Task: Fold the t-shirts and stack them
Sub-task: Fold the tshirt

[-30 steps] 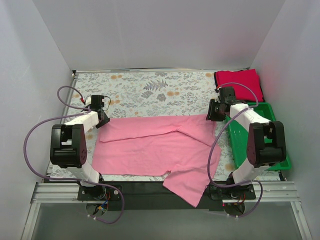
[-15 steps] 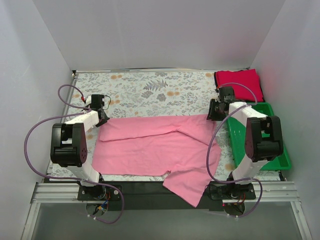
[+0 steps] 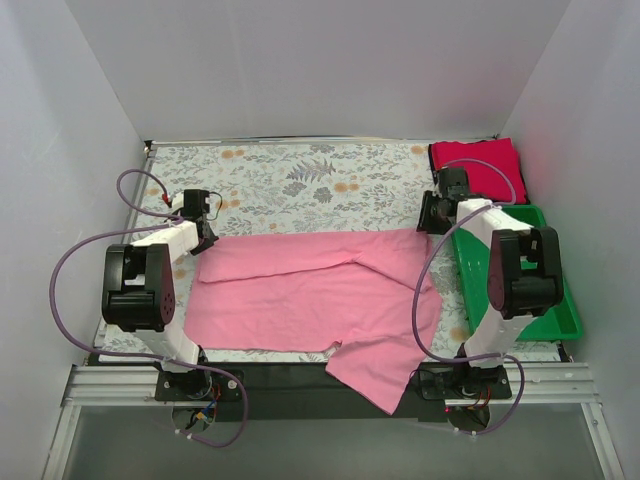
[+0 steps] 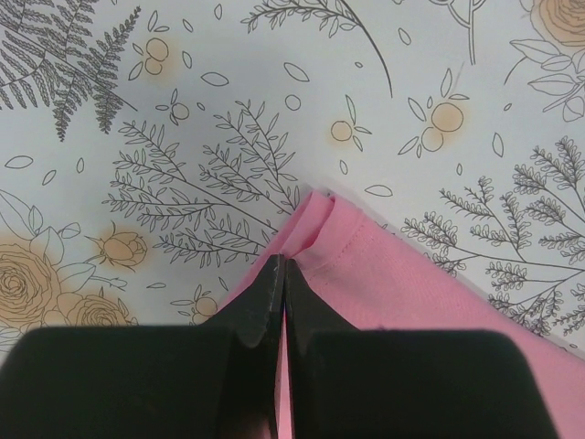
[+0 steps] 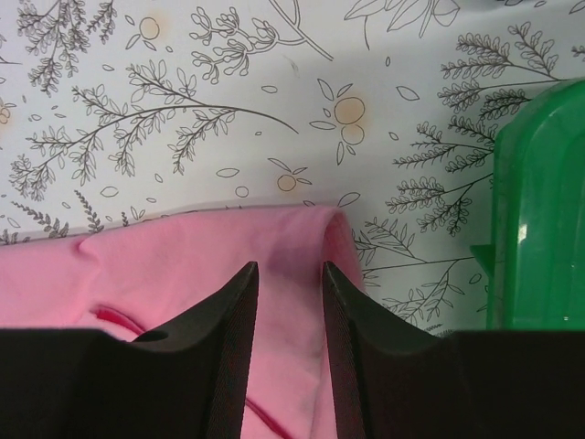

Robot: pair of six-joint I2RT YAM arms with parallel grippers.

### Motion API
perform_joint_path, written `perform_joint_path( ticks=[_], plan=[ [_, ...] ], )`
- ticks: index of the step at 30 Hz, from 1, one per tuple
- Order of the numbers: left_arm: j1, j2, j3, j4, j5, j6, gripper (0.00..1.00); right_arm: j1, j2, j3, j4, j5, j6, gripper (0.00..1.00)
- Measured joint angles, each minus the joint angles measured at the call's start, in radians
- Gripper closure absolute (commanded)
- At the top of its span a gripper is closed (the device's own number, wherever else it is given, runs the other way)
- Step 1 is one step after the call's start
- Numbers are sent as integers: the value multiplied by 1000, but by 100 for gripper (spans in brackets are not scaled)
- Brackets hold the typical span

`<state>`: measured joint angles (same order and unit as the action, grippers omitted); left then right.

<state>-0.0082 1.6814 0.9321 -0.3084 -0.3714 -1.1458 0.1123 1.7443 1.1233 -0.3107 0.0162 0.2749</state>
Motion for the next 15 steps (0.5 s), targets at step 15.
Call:
perform_joint_path(
  ticks=[15],
  plan=[
    [58,53,40,18,-5,-43,100,-4,87,72,2,11,-3,99]
  ],
)
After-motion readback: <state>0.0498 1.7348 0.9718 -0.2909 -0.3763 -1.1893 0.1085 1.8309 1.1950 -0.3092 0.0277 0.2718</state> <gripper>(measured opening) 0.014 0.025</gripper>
